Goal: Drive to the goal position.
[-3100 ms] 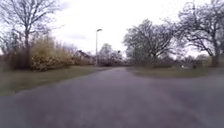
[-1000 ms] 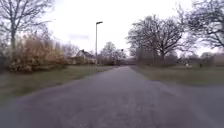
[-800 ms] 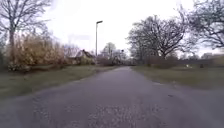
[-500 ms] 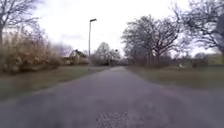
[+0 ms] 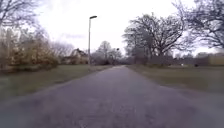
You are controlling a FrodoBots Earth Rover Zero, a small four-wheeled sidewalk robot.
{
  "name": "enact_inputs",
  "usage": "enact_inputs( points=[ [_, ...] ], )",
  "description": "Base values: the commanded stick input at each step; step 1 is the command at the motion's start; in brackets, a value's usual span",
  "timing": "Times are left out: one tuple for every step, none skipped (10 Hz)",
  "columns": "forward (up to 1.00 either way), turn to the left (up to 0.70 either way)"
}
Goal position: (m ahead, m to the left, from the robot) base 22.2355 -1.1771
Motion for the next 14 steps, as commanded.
enact_inputs(
  points=[
    [1.0,0.0],
    [1.0,0.0],
    [1.0,0.0],
    [1.0,0.0],
    [1.0,0.0],
    [1.0,0.0],
    [1.0,0.0],
    [1.0,0.0],
    [1.0,0.0],
    [1.0,0.0],
    [1.0,0.0],
    [1.0,0.0],
    [1.0,0.0],
    [1.0,-0.4]
  ],
)
